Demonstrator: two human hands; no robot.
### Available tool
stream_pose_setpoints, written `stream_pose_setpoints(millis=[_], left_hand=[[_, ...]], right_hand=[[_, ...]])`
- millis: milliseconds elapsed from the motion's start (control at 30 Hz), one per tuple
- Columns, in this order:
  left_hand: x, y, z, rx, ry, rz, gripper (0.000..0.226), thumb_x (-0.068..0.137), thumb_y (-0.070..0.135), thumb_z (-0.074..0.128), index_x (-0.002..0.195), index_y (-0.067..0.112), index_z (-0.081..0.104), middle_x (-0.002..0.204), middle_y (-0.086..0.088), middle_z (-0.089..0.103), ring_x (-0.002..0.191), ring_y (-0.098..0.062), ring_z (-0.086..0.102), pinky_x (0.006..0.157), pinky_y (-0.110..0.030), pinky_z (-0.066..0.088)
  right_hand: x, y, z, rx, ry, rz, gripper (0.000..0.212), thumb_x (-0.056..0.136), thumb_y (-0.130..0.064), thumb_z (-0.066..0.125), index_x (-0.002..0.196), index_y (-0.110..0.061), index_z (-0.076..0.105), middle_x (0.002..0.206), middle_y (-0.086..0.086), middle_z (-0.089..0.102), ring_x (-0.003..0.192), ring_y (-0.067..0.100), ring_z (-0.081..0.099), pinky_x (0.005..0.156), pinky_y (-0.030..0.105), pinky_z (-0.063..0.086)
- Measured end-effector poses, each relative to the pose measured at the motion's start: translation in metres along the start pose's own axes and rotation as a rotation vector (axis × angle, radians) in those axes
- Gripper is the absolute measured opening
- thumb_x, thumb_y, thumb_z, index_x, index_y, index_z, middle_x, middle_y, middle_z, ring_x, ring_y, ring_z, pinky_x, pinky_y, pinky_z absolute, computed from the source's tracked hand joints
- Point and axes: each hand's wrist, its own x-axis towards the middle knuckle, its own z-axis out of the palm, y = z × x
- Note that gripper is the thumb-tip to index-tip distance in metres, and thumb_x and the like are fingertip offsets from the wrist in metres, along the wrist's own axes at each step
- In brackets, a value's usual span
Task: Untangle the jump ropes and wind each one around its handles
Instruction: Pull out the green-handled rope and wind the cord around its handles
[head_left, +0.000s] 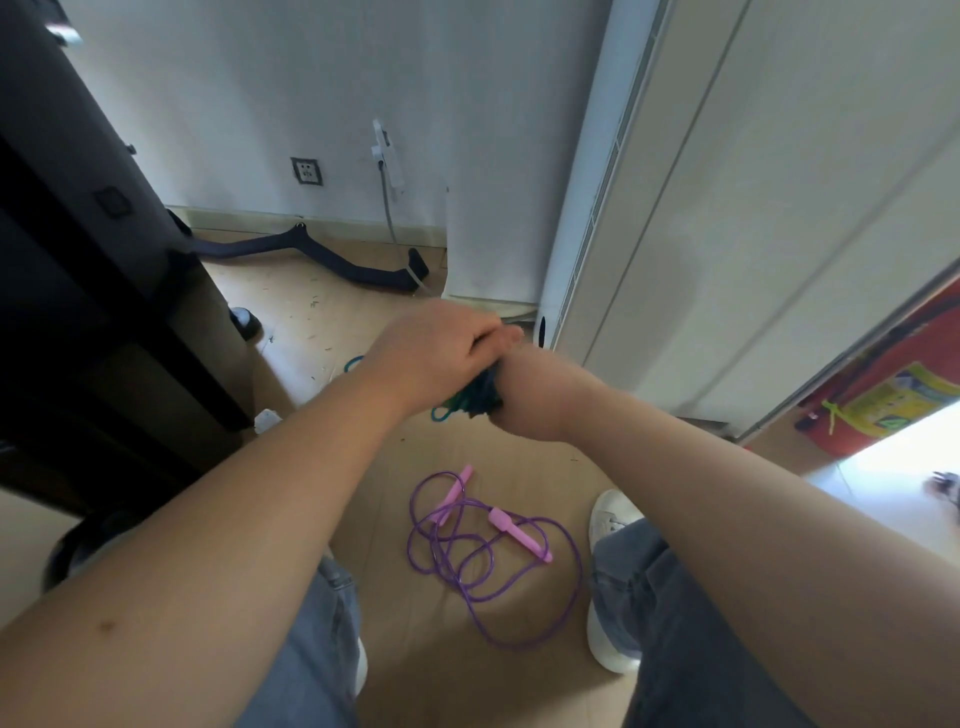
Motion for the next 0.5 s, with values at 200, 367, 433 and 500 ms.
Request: stream_pose_setpoints(millis=[200,367,433,500], left_hand=[[-0.005,-0.029,-0.001,-0.355,-0.086,-0.295,0.051,0.101,0.050,0.045,0.063,0.017,0.054,0.060,0.007,0.054,0.057,-0.015,0.051,0.062,-0.034,0.043],[-0.003,-0.024,0.005,-0.391,-0.011,-0.451,0.024,0.101,0.013,0.049,0.079,0.024,0.050,0.077,0.009,0.052,0.066,-0.002,0.046,0.064,-0.006,0.037],[-0.004,-0.012,0.006,-0.303,0.018,-0.459,0.028,0.104,0.013,0.039,0.078,0.019,0.050,0.074,0.007,0.051,0.063,-0.001,0.044,0.053,-0.009,0.032],[-0.006,0.000,0.006,-0.311,-0.078,-0.407,0.037,0.107,0.025,0.032,0.078,0.021,0.054,0.072,0.008,0.052,0.065,-0.005,0.048,0.056,-0.022,0.035]], right_hand=[[-0.019,-0.013,-0.025,0.321,0.122,-0.067,0.013,0.083,-0.022,0.067,0.078,-0.022,0.055,0.068,-0.004,0.060,0.060,0.011,0.056,0.054,0.023,0.043],[-0.019,-0.013,-0.031,0.656,0.304,0.104,0.019,0.082,-0.013,0.067,0.075,-0.027,0.056,0.064,-0.009,0.057,0.052,0.003,0.048,0.048,0.010,0.035],[-0.014,-0.012,-0.030,0.730,0.379,0.205,0.019,0.082,-0.011,0.065,0.074,-0.026,0.056,0.062,-0.008,0.055,0.050,0.004,0.045,0.043,0.008,0.033],[-0.008,-0.002,-0.030,0.765,0.451,0.344,0.015,0.083,-0.012,0.063,0.071,-0.016,0.055,0.059,-0.005,0.051,0.050,0.009,0.044,0.037,0.009,0.030]])
